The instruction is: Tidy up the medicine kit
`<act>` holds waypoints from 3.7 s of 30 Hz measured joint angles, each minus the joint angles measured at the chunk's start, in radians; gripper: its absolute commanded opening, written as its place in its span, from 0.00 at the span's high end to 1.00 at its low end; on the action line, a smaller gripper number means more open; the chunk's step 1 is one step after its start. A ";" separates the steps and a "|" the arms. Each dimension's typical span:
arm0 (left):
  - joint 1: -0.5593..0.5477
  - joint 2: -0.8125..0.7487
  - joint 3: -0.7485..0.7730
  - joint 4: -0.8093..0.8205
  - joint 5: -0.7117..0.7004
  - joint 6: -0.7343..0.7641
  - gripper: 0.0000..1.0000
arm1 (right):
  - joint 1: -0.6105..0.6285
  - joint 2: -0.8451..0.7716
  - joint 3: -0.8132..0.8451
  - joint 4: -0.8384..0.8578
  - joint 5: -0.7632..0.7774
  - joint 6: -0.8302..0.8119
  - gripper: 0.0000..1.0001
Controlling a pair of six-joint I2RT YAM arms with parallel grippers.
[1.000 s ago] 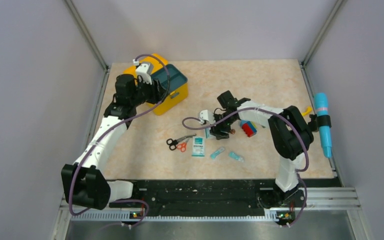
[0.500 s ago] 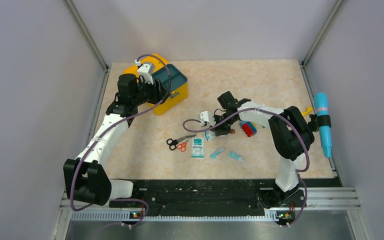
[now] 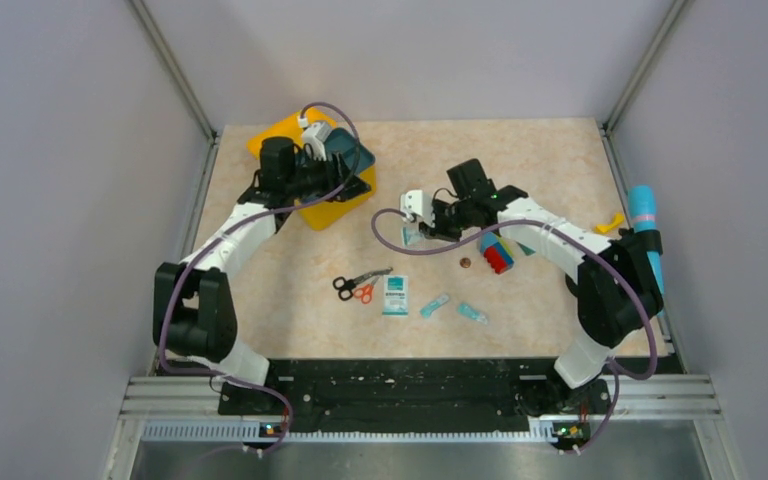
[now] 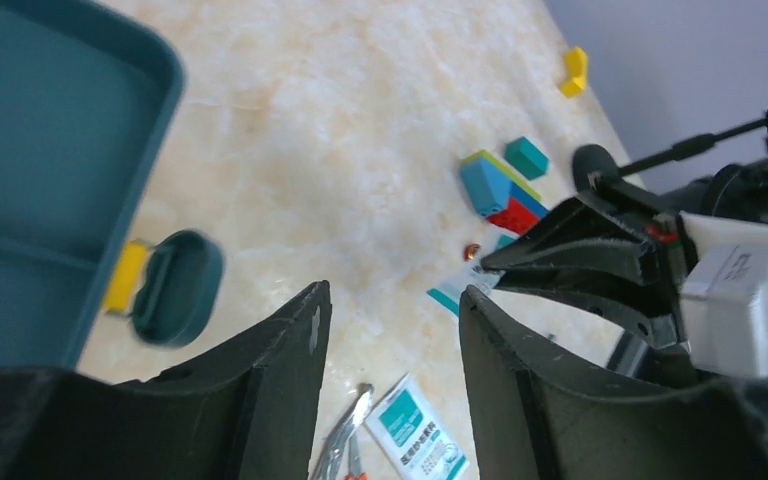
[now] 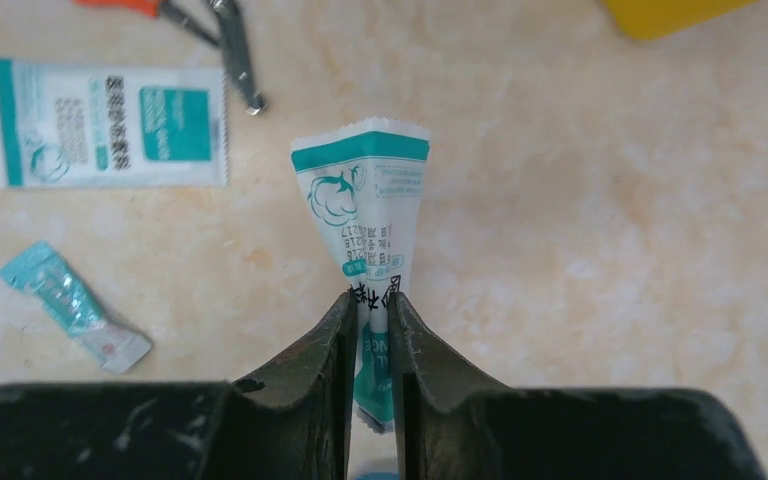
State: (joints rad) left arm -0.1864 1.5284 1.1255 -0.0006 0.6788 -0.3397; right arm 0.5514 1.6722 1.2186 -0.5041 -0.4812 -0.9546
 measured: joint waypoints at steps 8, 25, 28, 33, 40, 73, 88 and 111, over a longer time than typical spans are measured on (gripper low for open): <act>-0.038 0.157 0.118 0.036 0.195 -0.032 0.42 | 0.000 -0.010 0.097 0.115 -0.014 0.094 0.83; -0.074 0.231 0.206 0.016 0.297 -0.031 0.77 | 0.000 -0.004 0.177 0.215 -0.002 0.167 0.82; -0.074 0.243 0.207 0.016 0.305 -0.035 0.98 | 0.000 0.005 0.177 0.222 0.003 0.167 0.77; -0.074 0.248 0.207 0.024 0.299 -0.038 1.00 | 0.002 0.011 0.177 0.223 0.008 0.175 0.53; -0.055 0.247 0.240 0.023 0.213 -0.047 1.00 | -0.016 0.000 0.164 0.236 -0.005 0.319 0.28; 0.066 0.251 0.310 -0.277 -0.448 -0.619 1.00 | -0.179 -0.097 0.017 0.148 0.013 0.626 0.28; 0.063 0.346 0.326 -0.286 -0.414 -0.780 1.00 | -0.184 -0.102 0.000 0.103 0.044 0.581 0.28; 0.053 0.285 0.404 -0.393 -0.521 -0.707 0.41 | -0.187 -0.104 -0.015 0.095 0.037 0.574 0.28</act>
State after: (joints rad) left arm -0.1333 1.8137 1.5295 -0.3935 0.1581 -1.0470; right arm 0.3641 1.5684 1.2034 -0.4091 -0.4438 -0.3809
